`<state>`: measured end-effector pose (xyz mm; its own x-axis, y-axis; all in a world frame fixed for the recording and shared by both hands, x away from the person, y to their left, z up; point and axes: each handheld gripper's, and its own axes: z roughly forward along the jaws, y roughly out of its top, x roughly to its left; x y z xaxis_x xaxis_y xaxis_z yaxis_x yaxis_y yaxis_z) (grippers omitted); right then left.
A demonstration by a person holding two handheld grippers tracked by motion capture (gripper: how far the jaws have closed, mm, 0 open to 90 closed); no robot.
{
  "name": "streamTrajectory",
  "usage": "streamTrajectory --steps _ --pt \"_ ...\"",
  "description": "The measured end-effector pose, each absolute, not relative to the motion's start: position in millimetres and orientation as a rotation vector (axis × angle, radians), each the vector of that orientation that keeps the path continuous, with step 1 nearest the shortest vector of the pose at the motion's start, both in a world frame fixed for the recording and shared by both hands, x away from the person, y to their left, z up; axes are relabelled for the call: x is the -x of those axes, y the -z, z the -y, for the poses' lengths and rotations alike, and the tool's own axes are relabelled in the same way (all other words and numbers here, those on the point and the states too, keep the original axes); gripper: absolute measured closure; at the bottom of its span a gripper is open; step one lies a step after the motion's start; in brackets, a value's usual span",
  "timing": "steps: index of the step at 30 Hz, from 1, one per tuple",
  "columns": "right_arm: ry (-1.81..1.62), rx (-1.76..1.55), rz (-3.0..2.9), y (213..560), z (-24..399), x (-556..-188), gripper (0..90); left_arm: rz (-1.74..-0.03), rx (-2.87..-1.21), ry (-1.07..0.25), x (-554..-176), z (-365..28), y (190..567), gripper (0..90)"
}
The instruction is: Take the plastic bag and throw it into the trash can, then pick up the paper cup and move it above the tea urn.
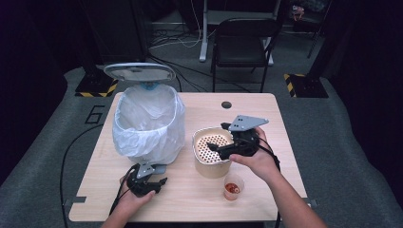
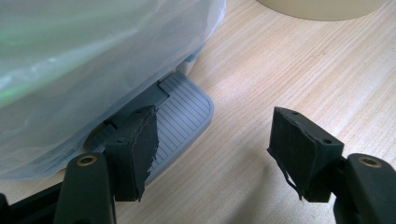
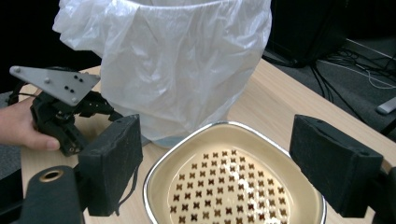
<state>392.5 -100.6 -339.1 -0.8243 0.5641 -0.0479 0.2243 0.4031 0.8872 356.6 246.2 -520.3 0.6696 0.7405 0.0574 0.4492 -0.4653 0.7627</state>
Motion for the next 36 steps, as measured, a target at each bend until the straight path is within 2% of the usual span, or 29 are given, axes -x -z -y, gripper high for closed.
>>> streamTrajectory --steps 17,23,36 --pt "-1.417 -0.761 -2.278 377.2 138.2 -368.7 17.1 -0.912 -2.141 -0.496 -356.5 -246.3 519.9 32.4" --pt "-1.419 -0.798 -2.259 391.7 152.2 -356.7 14.5 -0.916 -2.139 -0.496 -356.6 -246.4 519.8 32.5" --pt "-1.430 -0.820 -2.306 425.4 158.0 -343.8 11.9 -0.915 -2.136 -0.497 -356.5 -245.9 520.3 32.5"
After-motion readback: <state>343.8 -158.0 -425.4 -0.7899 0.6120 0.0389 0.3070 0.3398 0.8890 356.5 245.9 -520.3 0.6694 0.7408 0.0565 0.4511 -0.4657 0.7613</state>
